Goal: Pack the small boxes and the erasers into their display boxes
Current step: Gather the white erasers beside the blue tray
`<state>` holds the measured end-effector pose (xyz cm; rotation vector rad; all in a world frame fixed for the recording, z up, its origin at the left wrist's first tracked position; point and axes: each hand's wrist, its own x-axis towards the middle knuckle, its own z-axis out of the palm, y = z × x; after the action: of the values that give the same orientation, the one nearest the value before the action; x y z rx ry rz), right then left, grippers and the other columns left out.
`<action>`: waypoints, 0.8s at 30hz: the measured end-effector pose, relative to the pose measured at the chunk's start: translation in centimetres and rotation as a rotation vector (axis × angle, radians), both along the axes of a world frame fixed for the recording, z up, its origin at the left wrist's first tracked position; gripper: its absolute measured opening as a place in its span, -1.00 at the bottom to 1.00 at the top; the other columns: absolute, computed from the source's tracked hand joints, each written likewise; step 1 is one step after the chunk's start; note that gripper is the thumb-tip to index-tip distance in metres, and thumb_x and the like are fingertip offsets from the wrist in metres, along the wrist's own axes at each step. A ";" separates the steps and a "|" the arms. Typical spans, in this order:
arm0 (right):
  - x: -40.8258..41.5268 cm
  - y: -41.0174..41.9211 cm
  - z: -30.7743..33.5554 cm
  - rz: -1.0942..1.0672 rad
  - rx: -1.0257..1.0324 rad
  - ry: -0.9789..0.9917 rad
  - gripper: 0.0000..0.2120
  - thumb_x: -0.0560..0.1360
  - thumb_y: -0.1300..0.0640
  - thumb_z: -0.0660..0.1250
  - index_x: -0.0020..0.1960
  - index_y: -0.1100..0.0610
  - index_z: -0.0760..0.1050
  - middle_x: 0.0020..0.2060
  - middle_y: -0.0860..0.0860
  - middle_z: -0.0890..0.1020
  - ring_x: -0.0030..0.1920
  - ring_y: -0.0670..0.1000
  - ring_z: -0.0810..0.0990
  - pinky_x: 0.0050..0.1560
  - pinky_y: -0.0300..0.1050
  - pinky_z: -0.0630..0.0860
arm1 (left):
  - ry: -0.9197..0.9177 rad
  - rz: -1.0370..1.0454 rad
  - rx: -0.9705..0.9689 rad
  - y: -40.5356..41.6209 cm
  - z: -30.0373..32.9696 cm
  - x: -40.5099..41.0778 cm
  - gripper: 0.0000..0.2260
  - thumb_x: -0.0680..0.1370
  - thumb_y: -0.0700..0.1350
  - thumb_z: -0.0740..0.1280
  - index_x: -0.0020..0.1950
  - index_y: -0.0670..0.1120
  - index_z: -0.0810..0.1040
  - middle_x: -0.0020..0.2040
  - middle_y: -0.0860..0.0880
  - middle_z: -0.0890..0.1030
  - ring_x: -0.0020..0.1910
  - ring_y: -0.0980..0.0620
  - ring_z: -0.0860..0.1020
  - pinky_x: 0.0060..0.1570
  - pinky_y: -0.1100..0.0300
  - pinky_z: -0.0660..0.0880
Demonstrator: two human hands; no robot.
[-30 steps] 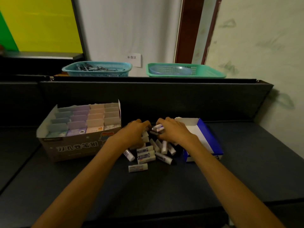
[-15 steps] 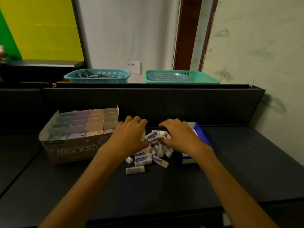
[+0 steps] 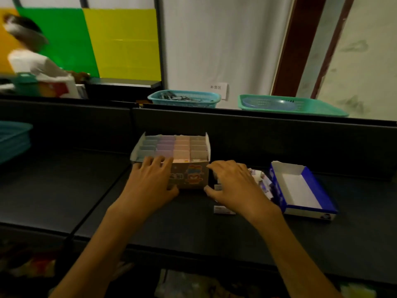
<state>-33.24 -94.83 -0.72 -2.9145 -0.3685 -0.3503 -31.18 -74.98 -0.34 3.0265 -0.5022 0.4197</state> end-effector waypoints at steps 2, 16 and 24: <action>0.3 3.0 -0.1 0.028 -0.021 -0.018 -0.44 0.52 -0.14 0.26 0.45 -0.01 0.21 0.40 -0.04 0.33 0.39 -0.01 0.26 0.41 -0.06 0.12 | -0.002 0.040 0.005 2.9 -0.1 -0.3 -0.34 0.49 0.17 0.28 0.49 0.02 0.08 0.45 -0.05 0.22 0.41 -0.08 0.20 0.34 -0.03 0.22; 1.2 29.5 -1.7 0.119 -0.072 -0.022 -0.43 0.53 -0.14 0.24 0.46 0.04 0.22 0.39 0.00 0.35 0.39 0.04 0.28 0.39 -0.01 0.17 | 0.027 0.194 0.048 28.5 -1.9 -1.8 -0.32 0.50 0.18 0.26 0.51 -0.01 0.07 0.45 -0.04 0.21 0.40 -0.09 0.20 0.29 -0.02 0.26; 4.9 42.3 -0.6 0.211 -0.094 -0.067 -0.43 0.54 -0.15 0.22 0.46 0.04 0.22 0.39 0.00 0.36 0.38 0.04 0.30 0.38 -0.02 0.19 | -0.036 0.252 0.016 42.0 -0.9 -0.5 -0.35 0.51 0.16 0.25 0.51 -0.01 0.10 0.43 -0.04 0.24 0.40 -0.10 0.20 0.27 -0.02 0.28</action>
<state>-28.36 -52.49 -1.37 -2.9215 -0.7140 -0.4083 -31.73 -33.02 -1.25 3.1119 -0.1250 0.4838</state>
